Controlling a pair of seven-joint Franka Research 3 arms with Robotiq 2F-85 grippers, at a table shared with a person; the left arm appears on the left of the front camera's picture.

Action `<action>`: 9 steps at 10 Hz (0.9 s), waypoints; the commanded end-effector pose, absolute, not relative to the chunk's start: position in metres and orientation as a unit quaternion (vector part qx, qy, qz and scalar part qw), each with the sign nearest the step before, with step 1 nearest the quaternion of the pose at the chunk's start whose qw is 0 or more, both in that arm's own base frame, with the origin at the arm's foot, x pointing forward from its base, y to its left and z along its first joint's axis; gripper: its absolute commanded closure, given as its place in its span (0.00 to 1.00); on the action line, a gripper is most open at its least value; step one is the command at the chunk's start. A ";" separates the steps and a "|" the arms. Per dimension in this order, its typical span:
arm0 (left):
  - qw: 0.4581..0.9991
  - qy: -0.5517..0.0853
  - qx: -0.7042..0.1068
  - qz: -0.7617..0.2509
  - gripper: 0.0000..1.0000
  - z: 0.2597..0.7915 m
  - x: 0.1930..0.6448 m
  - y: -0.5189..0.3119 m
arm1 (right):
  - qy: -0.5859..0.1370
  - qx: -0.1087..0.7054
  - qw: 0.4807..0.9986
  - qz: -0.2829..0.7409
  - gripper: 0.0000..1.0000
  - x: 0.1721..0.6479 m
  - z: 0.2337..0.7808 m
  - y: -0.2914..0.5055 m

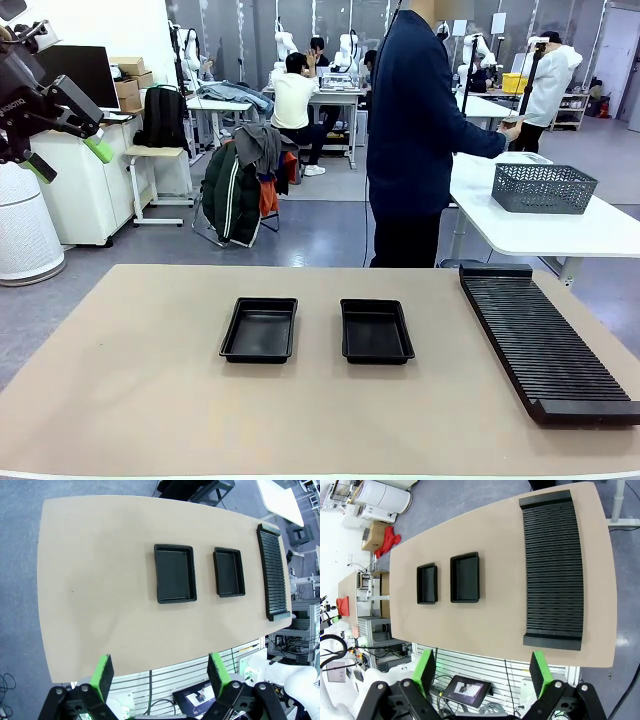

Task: Inspect and transfer BCBs to ESD trays.
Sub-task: Pick up the Blank PCB from the PCB Rack and place it in the left ESD tray.

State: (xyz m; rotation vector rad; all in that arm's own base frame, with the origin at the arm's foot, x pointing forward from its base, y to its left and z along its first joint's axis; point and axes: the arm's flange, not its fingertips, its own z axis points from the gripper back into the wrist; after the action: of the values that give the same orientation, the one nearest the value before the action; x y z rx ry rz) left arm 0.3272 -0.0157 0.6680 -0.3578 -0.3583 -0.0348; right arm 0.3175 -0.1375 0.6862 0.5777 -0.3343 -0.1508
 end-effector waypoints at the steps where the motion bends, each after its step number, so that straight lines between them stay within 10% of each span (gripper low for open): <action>1: 0.971 -0.168 -0.168 0.003 0.00 0.669 0.325 -0.017 | -0.165 0.285 0.942 -0.071 0.00 0.318 0.687 -0.136; 9: 0.970 -0.170 -0.173 0.000 0.00 0.667 0.326 -0.017 | -0.165 0.285 0.942 -0.071 0.00 0.318 0.687 -0.136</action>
State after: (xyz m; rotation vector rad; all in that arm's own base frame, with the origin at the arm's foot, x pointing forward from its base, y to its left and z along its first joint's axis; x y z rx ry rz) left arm 0.3252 -0.0193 0.6684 -0.3393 -0.3352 0.0139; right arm 0.3175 -0.1375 0.6862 0.5776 -0.3343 -0.1508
